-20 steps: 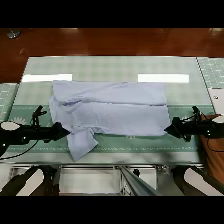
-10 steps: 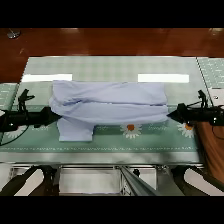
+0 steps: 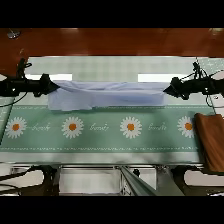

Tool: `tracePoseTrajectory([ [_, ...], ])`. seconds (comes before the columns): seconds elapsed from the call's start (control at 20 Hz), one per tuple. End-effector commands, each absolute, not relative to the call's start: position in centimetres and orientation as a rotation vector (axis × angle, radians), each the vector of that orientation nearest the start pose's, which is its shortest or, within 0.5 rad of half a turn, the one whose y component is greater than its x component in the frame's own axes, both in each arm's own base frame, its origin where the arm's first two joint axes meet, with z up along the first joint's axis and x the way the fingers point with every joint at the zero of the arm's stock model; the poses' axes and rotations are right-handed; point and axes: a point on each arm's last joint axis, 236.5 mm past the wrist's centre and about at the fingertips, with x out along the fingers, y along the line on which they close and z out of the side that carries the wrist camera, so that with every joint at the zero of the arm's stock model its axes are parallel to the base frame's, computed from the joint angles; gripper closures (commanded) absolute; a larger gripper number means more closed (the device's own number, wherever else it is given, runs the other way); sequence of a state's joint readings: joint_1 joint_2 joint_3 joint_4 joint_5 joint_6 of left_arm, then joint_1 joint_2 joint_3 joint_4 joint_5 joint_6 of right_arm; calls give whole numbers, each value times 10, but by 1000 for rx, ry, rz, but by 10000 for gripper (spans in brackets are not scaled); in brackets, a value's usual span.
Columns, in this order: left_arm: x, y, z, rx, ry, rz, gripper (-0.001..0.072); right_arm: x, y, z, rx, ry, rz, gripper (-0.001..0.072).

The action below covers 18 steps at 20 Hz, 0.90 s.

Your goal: Fold the shirts.

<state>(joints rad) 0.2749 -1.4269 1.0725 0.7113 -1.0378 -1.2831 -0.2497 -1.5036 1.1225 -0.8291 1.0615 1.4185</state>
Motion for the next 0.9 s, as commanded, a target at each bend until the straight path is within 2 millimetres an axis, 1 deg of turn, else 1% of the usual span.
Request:
tracePoseTrajectory([
  [0.0,466,-36,-20,-821,1149,-261,688,459,31,-48,807,1239,140,688],
  [0.2,475,-43,-50,-837,1226,-286,688,487,33,-55,877,1198,148,688],
  [0.3,476,-46,-58,-840,1244,-289,688,496,33,-59,897,1194,151,688],
  [0.4,477,-48,-62,-839,1245,-287,688,503,34,-62,917,1190,156,681],
  [0.45,478,-48,-60,-838,1244,-288,642,506,36,-61,928,1185,168,465],
  [0.5,475,-48,-57,-835,1256,-304,289,508,38,-57,927,1174,184,150],
  [0.55,470,-42,-53,-811,1281,-315,11,507,34,-50,898,1169,211,92],
  [0.6,462,-29,-50,-770,1323,-305,8,504,25,-45,878,1181,219,94],
  [0.65,448,-7,-50,-736,1390,-247,8,496,12,-43,855,1210,216,94],
  [0.7,428,21,-53,-695,1471,-159,8,480,-6,-49,848,1272,183,94],
  [0.75,408,48,-54,-655,1528,-85,8,461,-24,-58,853,1346,124,94],
  [0.8,392,70,-52,-622,1544,-32,8,443,-37,-69,831,1413,77,94],
  [0.85,386,81,-46,-619,1509,-12,9,428,-44,-80,808,1466,43,94],
])
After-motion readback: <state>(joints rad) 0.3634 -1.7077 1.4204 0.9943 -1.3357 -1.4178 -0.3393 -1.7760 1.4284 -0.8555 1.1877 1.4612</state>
